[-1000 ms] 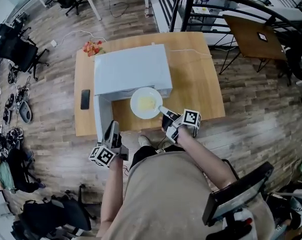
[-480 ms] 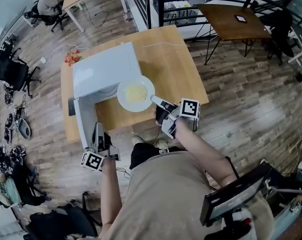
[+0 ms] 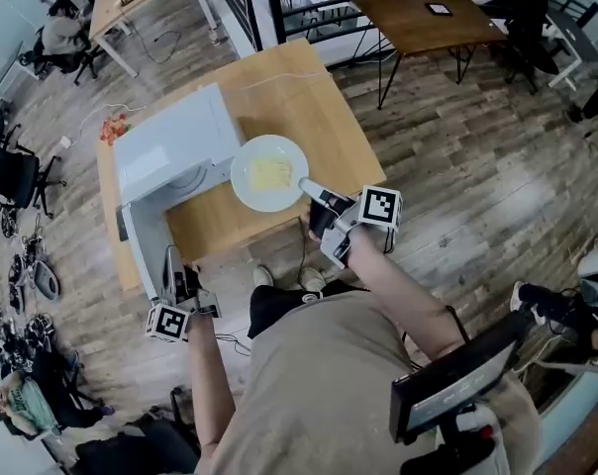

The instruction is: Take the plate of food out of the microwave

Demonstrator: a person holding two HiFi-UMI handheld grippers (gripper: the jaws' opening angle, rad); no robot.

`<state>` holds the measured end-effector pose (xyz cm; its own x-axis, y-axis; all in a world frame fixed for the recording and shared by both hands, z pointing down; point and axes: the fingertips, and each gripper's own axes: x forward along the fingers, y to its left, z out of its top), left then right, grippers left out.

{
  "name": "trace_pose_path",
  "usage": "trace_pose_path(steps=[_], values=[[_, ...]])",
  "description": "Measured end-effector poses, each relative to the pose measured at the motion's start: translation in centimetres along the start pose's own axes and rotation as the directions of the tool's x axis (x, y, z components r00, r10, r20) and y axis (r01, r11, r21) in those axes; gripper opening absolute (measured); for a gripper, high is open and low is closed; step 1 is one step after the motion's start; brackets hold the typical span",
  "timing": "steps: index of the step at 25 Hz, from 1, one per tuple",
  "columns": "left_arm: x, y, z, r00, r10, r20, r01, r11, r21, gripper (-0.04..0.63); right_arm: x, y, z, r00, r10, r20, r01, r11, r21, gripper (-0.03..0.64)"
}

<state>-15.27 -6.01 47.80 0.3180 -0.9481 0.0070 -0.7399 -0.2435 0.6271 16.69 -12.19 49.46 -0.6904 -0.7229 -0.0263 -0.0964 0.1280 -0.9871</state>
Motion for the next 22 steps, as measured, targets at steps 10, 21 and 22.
trace_pose_path(steps=[10,21,22], values=[[0.4,1.1,-0.9,0.997,0.005,-0.073,-0.002,0.999,0.037,0.003,-2.1,0.4,0.5,0.998,-0.030,0.047,0.029,0.999,0.015,0.014],[0.1,5.8,-2.8,0.991,0.076,-0.112,-0.069,0.996,0.065,0.003,0.8,-4.0,-0.8,0.996,-0.083,0.018,0.083,0.997,0.009,0.014],[0.0,6.3,-3.0,0.989,0.086,-0.120,-0.079,0.995,0.066,0.003,1.3,-4.7,-1.0,0.996,-0.087,0.012,0.087,0.996,0.012,0.014]])
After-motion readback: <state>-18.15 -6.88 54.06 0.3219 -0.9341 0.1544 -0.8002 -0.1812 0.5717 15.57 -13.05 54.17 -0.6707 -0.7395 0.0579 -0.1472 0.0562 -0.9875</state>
